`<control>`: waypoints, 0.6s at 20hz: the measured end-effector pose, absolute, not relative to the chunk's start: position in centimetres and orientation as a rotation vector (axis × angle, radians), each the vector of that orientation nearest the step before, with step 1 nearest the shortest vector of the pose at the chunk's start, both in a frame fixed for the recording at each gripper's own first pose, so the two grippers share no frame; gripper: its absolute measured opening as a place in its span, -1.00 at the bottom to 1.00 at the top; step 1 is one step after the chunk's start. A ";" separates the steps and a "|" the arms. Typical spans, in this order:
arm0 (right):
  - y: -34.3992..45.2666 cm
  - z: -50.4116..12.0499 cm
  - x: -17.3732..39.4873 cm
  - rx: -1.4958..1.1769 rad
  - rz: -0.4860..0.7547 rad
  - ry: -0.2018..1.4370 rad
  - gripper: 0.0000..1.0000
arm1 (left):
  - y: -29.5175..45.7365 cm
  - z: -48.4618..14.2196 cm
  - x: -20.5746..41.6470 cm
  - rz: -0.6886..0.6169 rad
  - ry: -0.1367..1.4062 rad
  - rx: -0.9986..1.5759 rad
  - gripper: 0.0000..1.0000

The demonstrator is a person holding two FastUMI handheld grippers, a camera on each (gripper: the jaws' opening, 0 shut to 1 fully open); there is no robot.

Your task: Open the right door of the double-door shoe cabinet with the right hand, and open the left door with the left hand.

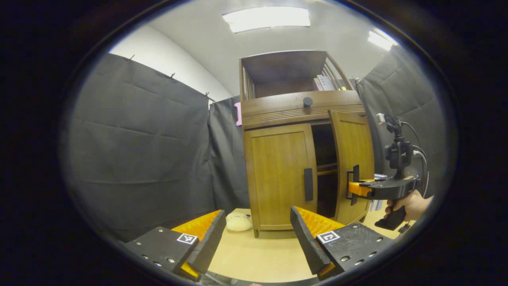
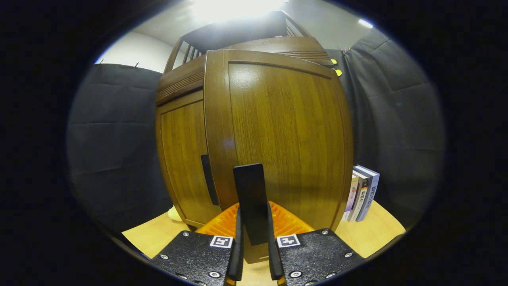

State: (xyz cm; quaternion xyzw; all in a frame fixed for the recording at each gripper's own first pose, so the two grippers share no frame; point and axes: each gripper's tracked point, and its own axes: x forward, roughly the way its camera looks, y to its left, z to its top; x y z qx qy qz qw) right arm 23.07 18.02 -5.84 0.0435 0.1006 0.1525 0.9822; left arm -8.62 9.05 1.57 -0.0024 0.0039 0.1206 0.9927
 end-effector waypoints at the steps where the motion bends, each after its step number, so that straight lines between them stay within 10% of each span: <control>1: 18.0 -5.9 23.0 0.088 0.307 0.204 -0.48 | 9.0 1.7 -8.7 0.232 0.007 -0.006 0.97; 12: 17.9 -6.2 23.5 0.102 0.262 0.216 -0.48 | 8.3 2.7 -8.0 0.083 -0.023 -0.015 0.97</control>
